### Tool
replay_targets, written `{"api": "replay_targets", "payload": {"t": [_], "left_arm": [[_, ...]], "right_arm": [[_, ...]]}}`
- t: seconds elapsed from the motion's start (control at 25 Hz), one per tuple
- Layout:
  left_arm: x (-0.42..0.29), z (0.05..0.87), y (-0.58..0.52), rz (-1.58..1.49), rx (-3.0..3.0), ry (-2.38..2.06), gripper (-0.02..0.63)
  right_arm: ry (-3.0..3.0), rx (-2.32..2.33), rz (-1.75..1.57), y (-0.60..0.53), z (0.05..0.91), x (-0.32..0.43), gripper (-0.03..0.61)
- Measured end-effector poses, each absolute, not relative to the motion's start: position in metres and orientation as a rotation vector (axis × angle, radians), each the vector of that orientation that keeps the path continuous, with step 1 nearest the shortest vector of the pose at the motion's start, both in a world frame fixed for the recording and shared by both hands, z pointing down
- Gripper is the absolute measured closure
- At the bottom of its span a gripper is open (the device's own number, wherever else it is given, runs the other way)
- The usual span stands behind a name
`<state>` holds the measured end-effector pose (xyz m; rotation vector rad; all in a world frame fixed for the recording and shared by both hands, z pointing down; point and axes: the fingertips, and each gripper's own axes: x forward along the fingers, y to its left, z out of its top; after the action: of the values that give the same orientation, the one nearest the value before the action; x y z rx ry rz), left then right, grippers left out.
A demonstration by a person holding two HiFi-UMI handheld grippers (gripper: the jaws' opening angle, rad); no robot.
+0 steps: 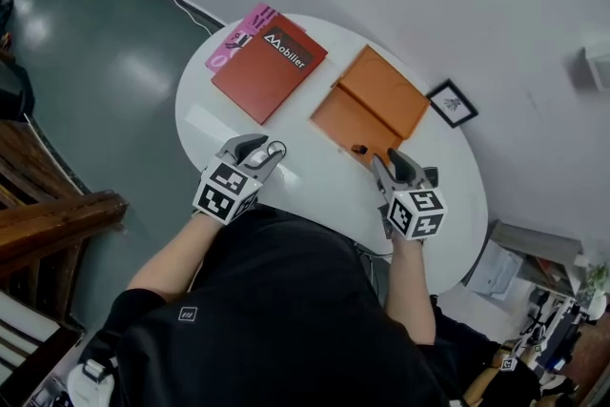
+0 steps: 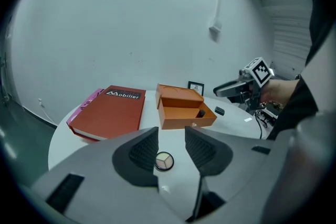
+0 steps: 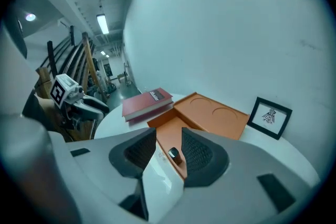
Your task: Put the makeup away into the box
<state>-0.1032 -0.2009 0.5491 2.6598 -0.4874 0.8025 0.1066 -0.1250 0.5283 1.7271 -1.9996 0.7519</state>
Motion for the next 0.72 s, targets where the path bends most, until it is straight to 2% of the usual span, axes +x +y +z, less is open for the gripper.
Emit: {"api": "replay_targets", "payload": {"t": [0.2, 0.4, 0.72], "left_arm": [[-0.101, 0.587, -0.195, 0.955, 2.685, -0.434, 0.401], [-0.094, 0.619, -0.195, 1.037, 2.651, -0.465, 0.376], [-0.080, 0.659, -0.196, 1.106, 2.588, -0.493, 0.347]], "right_arm": [[-2.153, 1.693, 0.650, -0.112, 0.486, 0.076, 0.465], [-2.220, 1.619, 0.620, -0.101, 0.471, 0.058, 0.469], [-2.276, 1.570, 0.754, -0.078, 0.489, 0.048, 0.476]]}}
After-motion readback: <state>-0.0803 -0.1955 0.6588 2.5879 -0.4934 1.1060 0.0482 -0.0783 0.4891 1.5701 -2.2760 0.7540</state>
